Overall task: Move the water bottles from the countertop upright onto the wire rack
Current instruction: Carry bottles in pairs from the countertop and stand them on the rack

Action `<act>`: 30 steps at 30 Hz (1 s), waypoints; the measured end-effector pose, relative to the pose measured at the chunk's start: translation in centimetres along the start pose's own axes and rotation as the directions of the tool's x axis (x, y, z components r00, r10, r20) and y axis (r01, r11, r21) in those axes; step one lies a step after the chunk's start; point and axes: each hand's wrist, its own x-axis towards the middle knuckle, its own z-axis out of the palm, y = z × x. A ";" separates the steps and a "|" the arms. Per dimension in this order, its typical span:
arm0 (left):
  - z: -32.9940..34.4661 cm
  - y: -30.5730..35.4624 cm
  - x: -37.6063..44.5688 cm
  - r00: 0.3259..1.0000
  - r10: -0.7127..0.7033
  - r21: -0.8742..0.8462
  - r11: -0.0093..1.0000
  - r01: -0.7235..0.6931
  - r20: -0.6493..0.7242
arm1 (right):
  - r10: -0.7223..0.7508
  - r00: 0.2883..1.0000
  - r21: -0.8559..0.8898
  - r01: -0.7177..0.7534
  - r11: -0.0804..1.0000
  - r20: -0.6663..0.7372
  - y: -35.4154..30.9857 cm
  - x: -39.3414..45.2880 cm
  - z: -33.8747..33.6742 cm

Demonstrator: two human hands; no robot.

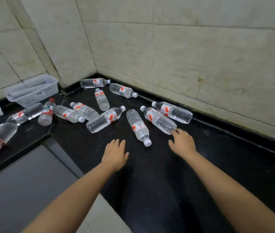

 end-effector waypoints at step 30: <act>1.6 -2.5 24.9 0.595 0.772 -0.055 0.599 -0.799 -0.223 | 0.342 0.939 -0.151 -0.344 0.927 -0.043 -3.5 17.2 7.6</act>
